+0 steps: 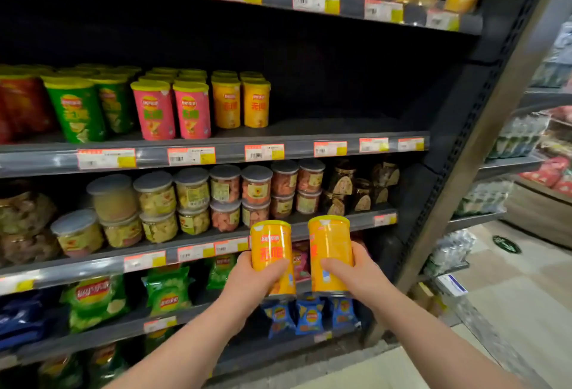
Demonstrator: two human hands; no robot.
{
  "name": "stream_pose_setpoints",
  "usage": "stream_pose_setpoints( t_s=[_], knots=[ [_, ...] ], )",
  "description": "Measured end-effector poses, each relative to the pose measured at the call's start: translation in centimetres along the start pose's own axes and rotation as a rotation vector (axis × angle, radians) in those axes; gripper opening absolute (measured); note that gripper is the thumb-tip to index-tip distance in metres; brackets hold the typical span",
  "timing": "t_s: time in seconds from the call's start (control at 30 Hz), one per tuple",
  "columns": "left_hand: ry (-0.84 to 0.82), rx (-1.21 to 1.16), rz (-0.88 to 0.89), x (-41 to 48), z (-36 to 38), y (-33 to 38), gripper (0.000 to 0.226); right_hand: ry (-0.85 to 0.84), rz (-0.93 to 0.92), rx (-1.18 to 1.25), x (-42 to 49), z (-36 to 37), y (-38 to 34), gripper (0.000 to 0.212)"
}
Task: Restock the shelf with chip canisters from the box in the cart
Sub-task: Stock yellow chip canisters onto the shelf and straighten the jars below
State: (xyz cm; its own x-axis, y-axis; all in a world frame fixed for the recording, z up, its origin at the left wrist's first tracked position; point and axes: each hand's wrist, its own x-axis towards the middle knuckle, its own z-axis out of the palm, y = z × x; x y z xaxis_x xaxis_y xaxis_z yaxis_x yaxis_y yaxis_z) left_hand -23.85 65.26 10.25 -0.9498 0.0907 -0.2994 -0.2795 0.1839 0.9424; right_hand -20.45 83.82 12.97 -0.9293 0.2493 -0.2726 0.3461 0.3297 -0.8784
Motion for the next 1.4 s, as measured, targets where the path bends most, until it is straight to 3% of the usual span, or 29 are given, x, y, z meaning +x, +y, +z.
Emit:
stream_pose_setpoints(
  t_s=[0.33, 0.5, 0.7, 0.97, 1.17, 1.3, 1.4],
  knots=[
    [0.065, -0.028, 0.133, 7.9, -4.1, 5.7, 0.051, -0.028, -0.225, 0.099, 9.7, 1.2, -8.8, 0.049],
    [0.115, -0.064, 0.167, 9.7, -5.8, 7.2, 0.038, -0.07, -0.343, 0.104, 13.3, 2.5, -13.1, 0.044],
    [0.245, -0.098, 0.202, 10.4, -8.0, 8.7, 0.026, -0.043, -0.442, 0.101, 19.4, 4.0, -19.3, 0.076],
    [0.454, -0.245, 0.214, 11.1, -9.8, 10.8, 0.035, -0.273, -0.581, 0.061, 25.0, 7.1, -24.2, 0.074],
    [0.524, -0.279, 0.2, 11.4, -10.0, 10.9, 0.041, -0.406, -0.562, -0.018, 27.9, 8.9, -24.0, 0.08],
    [0.554, -0.301, 0.221, 11.9, -10.1, 11.2, 0.03, -0.376, -0.559, -0.101, 28.6, 9.0, -24.0, 0.084],
    [0.546, -0.295, 0.227, 12.2, -9.7, 11.6, 0.037, -0.29, -0.591, -0.177, 28.8, 9.4, -23.8, 0.093]
  ],
)
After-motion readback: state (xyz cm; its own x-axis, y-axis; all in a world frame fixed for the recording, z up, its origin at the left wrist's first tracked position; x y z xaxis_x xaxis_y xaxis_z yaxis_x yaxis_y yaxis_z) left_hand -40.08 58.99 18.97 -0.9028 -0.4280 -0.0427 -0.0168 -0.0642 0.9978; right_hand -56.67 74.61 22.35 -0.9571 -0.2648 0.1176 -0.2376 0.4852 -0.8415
